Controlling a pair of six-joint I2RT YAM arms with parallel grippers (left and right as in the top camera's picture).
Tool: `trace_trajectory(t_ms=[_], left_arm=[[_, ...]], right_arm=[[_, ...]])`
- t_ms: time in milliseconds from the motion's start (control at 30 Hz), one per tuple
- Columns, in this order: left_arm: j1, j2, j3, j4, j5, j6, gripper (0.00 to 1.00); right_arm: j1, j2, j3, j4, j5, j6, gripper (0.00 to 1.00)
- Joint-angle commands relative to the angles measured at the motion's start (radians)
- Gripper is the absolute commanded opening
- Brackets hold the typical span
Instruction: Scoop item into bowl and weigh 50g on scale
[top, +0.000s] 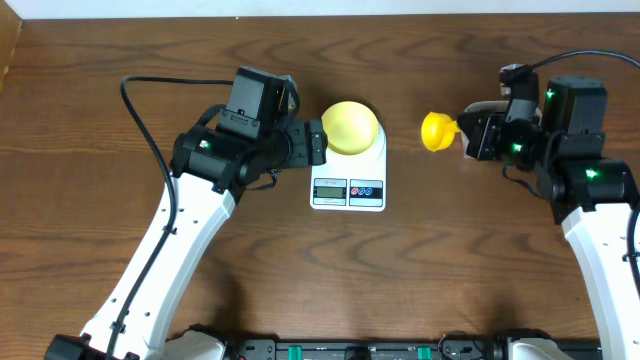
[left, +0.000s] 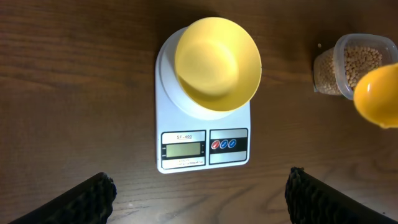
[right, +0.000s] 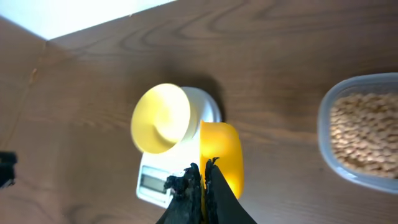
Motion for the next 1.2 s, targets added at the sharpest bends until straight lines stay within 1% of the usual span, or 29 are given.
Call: trace_trajectory(t_ms=[0,33,100,267,400,500,1167], left_arm=[[0.004,-0.009,0.016,-0.003,0.001,0.022,0.89],[0.004,-0.009,0.017,-0.013,-0.021,0.064,0.89],[0.004,-0.009,0.016,-0.037,-0.052,0.092,0.89],[0.004,-0.009,0.016,-0.05,-0.051,0.091,0.89],[0.003,-0.009,0.016,-0.05,-0.051,0.091,0.89],[0.004,-0.009,0.016,-0.05,-0.051,0.091,0.89],[0.003,-0.009,0.016,-0.041,-0.047,0.09,0.89]], right_arm=[[0.016,-0.021,0.029,0.013,0.073,0.013,0.01],[0.016,-0.021,0.034,0.013,0.083,0.011,0.01],[0.015,-0.021,0.045,0.007,0.114,0.011,0.01],[0.015,-0.021,0.103,-0.056,0.195,-0.023,0.01],[0.016,-0.021,0.169,-0.136,0.316,-0.051,0.01],[0.016,-0.021,0.201,-0.174,0.365,-0.069,0.01],[0.016,-0.021,0.212,-0.191,0.373,-0.073,0.01]])
